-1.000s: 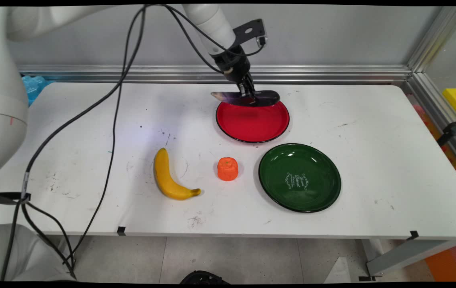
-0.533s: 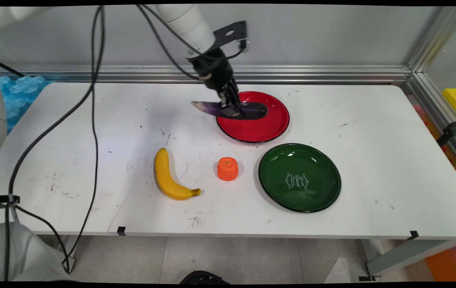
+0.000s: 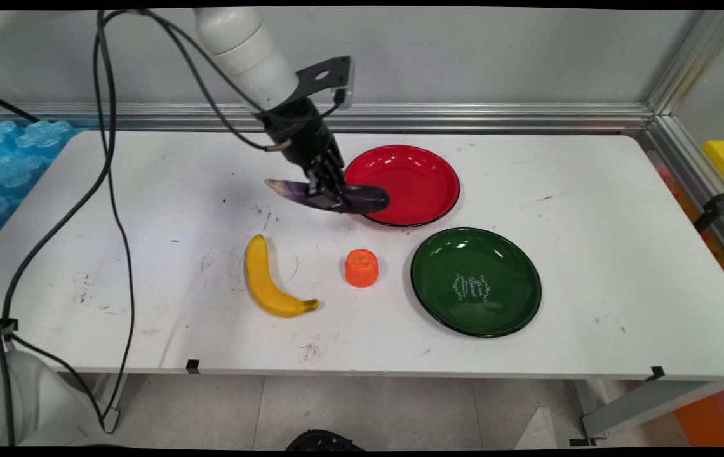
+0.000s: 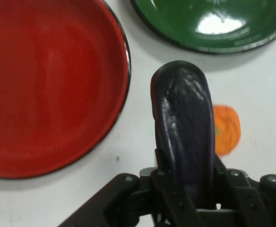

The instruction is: Place the picked object on the table

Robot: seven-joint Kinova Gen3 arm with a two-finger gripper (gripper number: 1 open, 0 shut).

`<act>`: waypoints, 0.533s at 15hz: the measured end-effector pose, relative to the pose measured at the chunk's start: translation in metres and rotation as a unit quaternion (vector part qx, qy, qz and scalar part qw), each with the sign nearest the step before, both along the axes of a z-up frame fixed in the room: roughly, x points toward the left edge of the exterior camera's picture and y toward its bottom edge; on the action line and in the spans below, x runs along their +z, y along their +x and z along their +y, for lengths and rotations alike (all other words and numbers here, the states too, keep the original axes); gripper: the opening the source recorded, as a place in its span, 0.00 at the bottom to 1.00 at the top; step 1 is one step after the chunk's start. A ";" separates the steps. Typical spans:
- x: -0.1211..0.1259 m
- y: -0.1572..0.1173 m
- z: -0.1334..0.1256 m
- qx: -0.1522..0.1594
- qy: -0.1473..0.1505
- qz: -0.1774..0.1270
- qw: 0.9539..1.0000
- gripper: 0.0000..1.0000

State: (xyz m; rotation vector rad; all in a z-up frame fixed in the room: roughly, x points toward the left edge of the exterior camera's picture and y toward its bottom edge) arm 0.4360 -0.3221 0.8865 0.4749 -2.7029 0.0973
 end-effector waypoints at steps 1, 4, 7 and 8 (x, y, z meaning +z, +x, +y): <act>-0.003 0.004 0.004 -0.001 0.000 -0.002 1.000 0.00; -0.017 0.012 0.011 -0.007 0.000 -0.004 1.000 0.00; -0.032 0.017 0.012 -0.012 -0.002 -0.005 1.000 0.00; -0.039 0.019 0.012 -0.013 -0.003 -0.005 1.000 0.00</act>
